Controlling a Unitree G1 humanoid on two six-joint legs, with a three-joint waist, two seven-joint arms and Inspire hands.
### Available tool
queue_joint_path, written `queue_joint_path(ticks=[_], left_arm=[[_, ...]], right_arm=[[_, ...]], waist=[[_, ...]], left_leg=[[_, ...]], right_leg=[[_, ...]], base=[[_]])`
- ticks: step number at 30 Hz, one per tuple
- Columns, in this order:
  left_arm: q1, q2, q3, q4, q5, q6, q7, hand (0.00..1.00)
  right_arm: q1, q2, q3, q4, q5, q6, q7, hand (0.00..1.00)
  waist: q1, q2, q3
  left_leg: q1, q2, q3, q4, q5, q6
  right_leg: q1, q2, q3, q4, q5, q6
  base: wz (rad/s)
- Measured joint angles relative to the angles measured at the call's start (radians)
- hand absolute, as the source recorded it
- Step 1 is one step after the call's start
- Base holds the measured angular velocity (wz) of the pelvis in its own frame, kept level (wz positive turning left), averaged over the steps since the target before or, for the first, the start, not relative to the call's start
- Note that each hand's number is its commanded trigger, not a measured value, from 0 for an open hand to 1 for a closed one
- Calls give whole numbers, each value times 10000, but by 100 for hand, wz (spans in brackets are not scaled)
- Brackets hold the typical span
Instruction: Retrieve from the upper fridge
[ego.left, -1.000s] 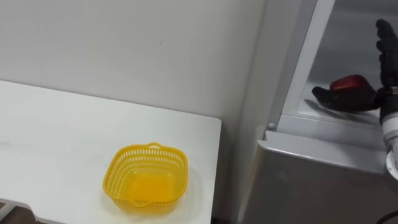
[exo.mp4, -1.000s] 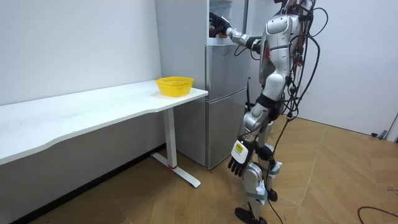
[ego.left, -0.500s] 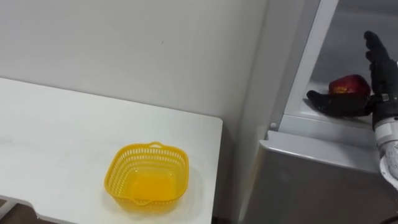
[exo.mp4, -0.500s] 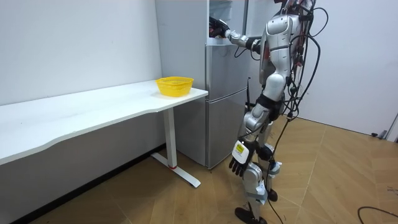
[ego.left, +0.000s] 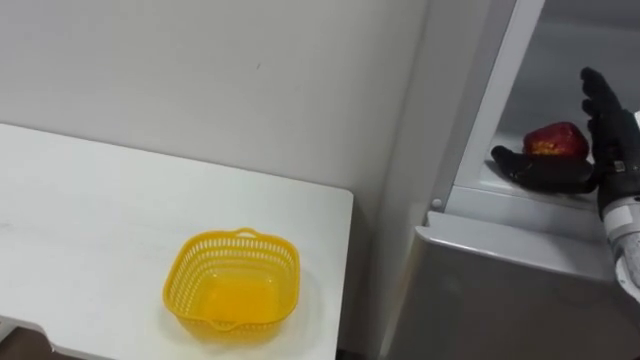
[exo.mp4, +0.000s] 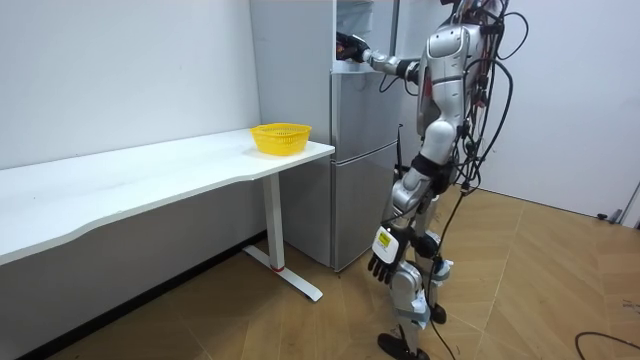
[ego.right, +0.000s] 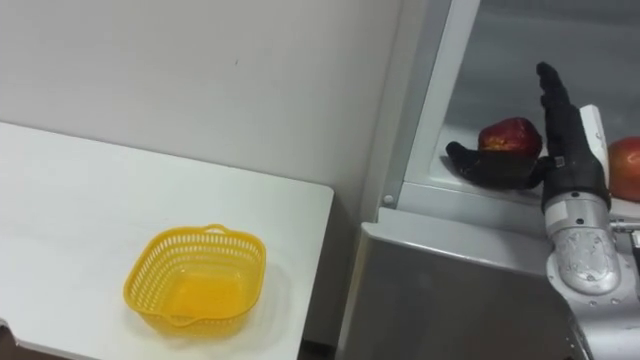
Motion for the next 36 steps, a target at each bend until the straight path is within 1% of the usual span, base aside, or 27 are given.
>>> queue_joint_path(ticks=[2, 3, 4, 9, 12, 16, 20, 24, 26, 28, 31, 36], left_arm=[[-24, 8, -50, 1, 3, 70, -9, 0], [-24, 9, -54, 1, 3, 89, -12, 0], [-23, 8, -56, 2, 3, 144, -17, 0], [-99, 27, -54, 3, 3, 215, -25, 0], [-125, 29, -56, 3, 7, 264, -28, 0], [-132, 39, -57, 3, 6, 367, -28, 0], [-136, 64, -108, 3, 7, 383, -27, 0], [-134, 112, -205, 3, 8, 389, -27, 0], [-135, 135, -276, 3, 10, 390, -27, 0], [-135, 137, -276, 2, 10, 392, -27, 0], [-137, 139, -290, 3, 10, 396, -27, 0], [-174, 149, -363, 3, 7, 396, -25, 0]], right_arm=[[-8, -1, 0, 14, -4, 87, 117, 0], [-13, -3, -1, 32, -6, 89, 159, 35], [-49, -5, 1, 98, -23, 90, 244, 100], [-411, -10, 11, 512, -34, 153, 620, 100], [-523, -36, 11, 623, -83, 222, 864, 100], [-594, -62, 12, 774, -83, 321, 1090, 100], [-600, -62, 10, 878, -93, 315, 1252, 100], [-616, -62, 12, 892, -101, 312, 1289, 100], [-624, -62, 9, 892, -163, 308, 1365, 100], [-665, -62, 9, 892, -255, 309, 1416, 100], [-679, -62, 10, 863, -364, 309, 1450, 100], [-680, -61, 28, 865, -353, 310, 1459, 100]], waist=[[4, 22, 15], [5, 33, 23], [16, 69, 48], [-5, 119, 82], [-53, 113, 64], [-79, 77, 14], [-88, 74, 1], [-83, 102, 20], [-102, 151, 54], [-133, 192, 64], [-158, 234, 51], [-134, 231, 38]], left_leg=[[6, 0, 2, 17, 0, 0], [9, 0, 2, 20, 0, 0], [19, 0, 2, 22, 0, 0], [-24, 0, 0, 14, -1, -2], [-40, 1, 0, 12, -2, -3], [6, 0, 1, 24, -1, -3], [49, 1, 5, 26, -1, -2], [94, 1, 5, 28, -1, -2], [149, 1, 5, 22, -1, -2], [159, 1, 5, 14, -1, -2], [144, 1, 5, 6, -1, -2], [160, 1, 6, 18, -1, -2]], right_leg=[[11, 0, 0, 6, 5, -7], [15, 0, 0, 7, 6, -8], [9, 0, 0, 11, 7, -11], [-15, -1, -1, 73, 11, -18], [-18, 0, -1, 84, 11, -17], [-17, 1, -1, 85, 11, -17], [23, 1, 0, 83, 11, -17], [89, 1, 0, 36, 12, -17], [155, 3, 0, 14, 13, -19], [164, 5, 0, 17, 13, -19], [149, 4, 0, 37, 13, -19], [134, 3, 5, 69, 13, -19]], base=[[0], [0], [0], [0], [0], [0], [0], [0], [0], [0], [0], [0]])
